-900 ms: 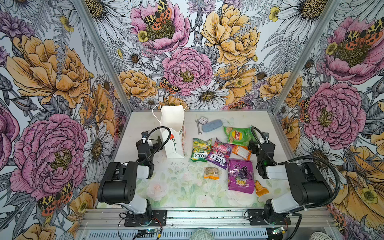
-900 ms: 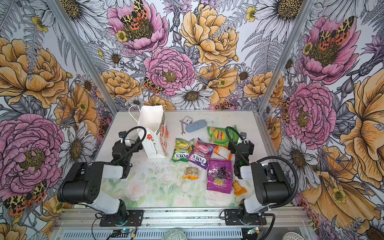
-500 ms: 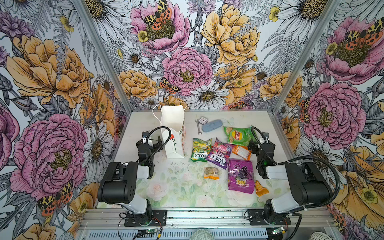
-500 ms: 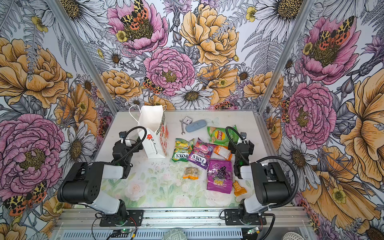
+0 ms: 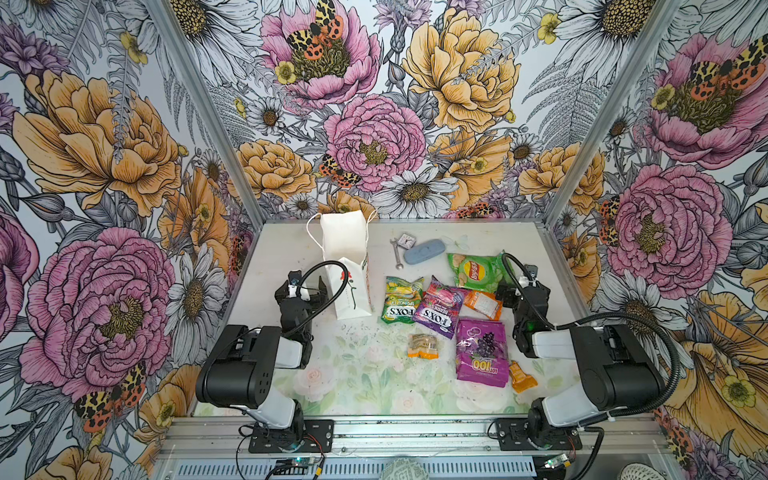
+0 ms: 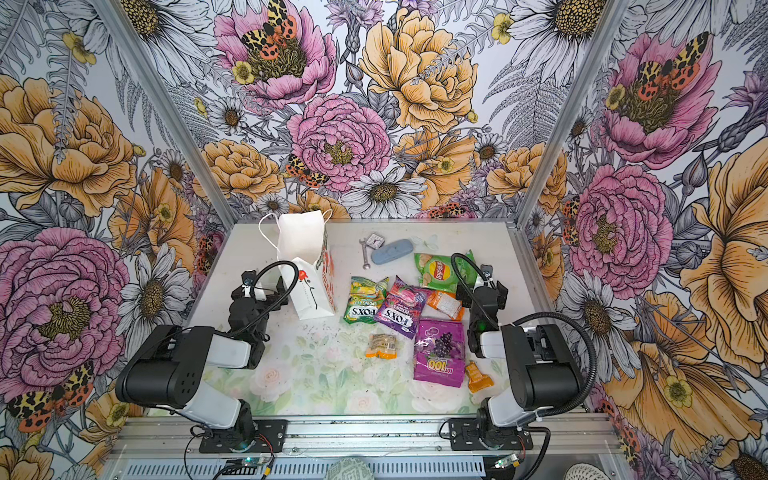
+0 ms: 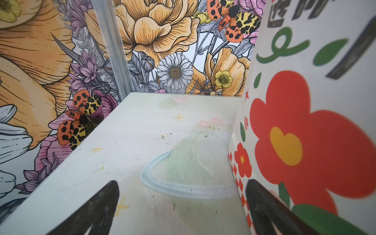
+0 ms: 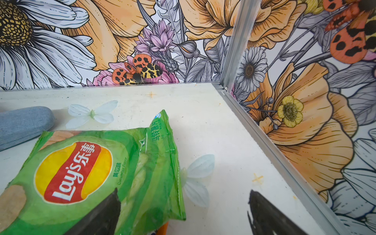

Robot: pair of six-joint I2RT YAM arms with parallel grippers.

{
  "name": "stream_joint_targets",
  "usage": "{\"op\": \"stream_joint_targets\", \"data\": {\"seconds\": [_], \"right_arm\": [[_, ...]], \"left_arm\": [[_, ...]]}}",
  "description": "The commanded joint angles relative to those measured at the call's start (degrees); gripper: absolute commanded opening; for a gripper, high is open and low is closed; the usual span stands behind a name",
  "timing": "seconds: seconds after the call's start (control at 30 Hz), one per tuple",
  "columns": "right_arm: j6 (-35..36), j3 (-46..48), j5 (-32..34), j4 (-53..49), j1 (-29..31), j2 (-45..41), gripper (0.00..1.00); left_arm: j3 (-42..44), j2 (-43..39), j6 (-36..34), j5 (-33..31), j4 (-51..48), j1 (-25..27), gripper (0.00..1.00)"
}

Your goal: Place the snacks into the paper bag

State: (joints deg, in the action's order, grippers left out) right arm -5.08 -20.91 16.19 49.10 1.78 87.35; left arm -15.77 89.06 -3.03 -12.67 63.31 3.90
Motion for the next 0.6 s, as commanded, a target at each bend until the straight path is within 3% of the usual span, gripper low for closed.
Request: {"op": "stream_joint_targets", "data": {"seconds": [0.0, 0.5, 0.57], "right_arm": [[-0.5, -1.0, -0.6, 0.8, -0.5, 0.1, 1.0], [-0.5, -1.0, -0.6, 0.9, -0.5, 0.2, 1.0], [-0.4, -1.0, -0.6, 0.8, -0.5, 0.1, 1.0]], "left_arm": [[-0.4, 0.3, -0.8, -0.7, 1.9, 0.2, 0.99], [-2.2, 0.1, -0.8, 0.3, -1.7, -0.1, 0.99], [-2.7, -1.3, -0.7, 3.2, -3.8, -0.8, 0.99]]}}
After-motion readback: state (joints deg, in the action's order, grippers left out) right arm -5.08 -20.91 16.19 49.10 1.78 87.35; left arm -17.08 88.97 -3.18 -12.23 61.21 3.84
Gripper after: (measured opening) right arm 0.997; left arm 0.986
